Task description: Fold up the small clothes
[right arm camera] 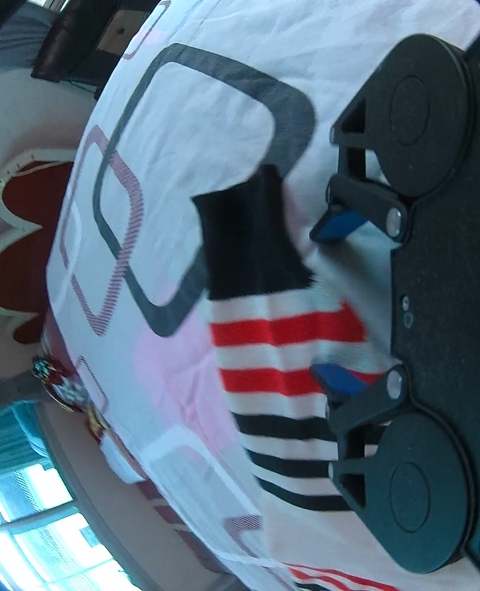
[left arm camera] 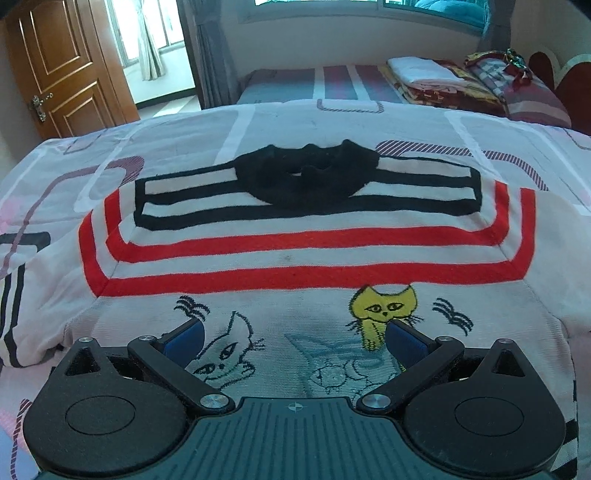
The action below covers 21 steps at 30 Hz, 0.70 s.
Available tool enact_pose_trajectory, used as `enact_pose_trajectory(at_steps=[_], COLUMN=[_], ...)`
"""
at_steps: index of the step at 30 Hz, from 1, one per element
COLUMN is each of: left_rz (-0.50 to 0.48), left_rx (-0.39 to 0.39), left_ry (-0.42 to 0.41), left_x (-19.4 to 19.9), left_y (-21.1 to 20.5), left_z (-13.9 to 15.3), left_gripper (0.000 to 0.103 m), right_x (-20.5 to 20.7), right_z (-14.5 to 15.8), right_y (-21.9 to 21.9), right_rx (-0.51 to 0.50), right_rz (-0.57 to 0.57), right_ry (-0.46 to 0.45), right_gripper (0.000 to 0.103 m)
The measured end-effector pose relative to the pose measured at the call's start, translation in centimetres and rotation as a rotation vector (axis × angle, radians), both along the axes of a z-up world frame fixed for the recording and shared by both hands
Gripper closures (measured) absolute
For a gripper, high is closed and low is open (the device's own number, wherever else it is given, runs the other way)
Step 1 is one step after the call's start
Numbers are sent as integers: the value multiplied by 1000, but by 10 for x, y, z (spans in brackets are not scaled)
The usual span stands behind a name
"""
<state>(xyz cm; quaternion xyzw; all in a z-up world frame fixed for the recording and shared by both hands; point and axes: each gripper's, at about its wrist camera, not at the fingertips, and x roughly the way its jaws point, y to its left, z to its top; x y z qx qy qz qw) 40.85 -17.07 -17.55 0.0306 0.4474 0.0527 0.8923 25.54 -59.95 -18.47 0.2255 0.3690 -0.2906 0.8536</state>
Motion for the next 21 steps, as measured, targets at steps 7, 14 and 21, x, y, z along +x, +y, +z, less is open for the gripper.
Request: enact_pose_trajectory(at_steps=[7, 14, 21], left_rz=[11, 30, 89], left_rx=[0, -22, -136], left_ry=[-23, -51, -68], left_x=[-3, -10, -19], left_y=[13, 45, 111], left_z=[9, 32, 47], left_gripper=[0, 0, 0], right_x=[6, 36, 76], right_z=[14, 61, 69], right_y=[3, 81, 238], right_rx=[-38, -95, -17], right_rz=[33, 309, 708], right_ry=[-109, -246, -281], right_gripper=[93, 93, 94])
